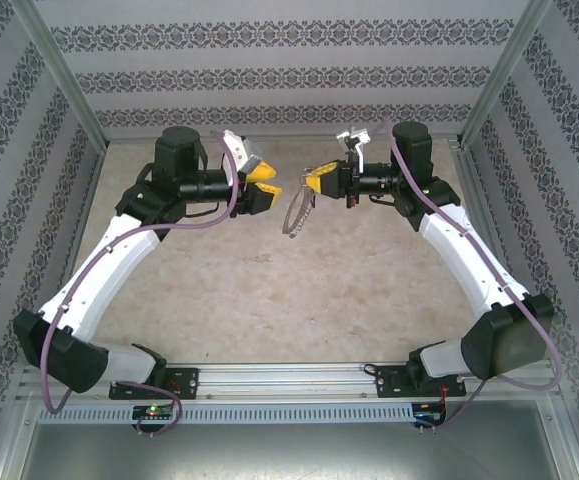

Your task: Put the keys on the keyring

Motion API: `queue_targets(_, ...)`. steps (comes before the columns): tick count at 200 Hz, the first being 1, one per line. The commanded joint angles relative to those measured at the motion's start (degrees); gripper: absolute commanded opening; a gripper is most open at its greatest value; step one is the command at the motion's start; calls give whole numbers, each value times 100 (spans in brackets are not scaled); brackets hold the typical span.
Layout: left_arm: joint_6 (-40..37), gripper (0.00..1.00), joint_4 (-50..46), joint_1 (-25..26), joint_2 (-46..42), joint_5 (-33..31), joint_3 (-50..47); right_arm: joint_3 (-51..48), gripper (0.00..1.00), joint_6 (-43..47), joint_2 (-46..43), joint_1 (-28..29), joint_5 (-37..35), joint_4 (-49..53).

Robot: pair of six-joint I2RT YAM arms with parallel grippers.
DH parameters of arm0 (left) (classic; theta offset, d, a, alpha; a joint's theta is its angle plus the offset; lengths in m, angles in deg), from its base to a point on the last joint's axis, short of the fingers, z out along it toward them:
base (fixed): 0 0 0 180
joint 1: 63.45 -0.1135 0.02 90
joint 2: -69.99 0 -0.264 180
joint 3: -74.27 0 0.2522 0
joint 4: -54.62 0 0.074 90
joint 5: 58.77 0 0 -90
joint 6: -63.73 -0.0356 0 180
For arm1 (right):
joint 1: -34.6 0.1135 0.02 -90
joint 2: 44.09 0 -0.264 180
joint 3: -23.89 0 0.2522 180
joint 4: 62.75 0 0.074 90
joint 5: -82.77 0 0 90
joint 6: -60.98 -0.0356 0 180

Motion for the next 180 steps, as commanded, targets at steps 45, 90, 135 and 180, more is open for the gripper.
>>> queue_targets(45,-542,45,-1438,-121,761,1516,1014,190,0,512,-78,52,244,355)
queue_targets(90,-509,43,-1388,-125,990,1716,1139,153,0,574,-28,249,170,343)
queue_targets(135,-411,42,-1258,-131,1226,1951,1272,140,0,611,18,365,144,348)
queue_targets(180,-338,38,-1178,-129,1359,2150,1352,113,0,653,52,409,126,340)
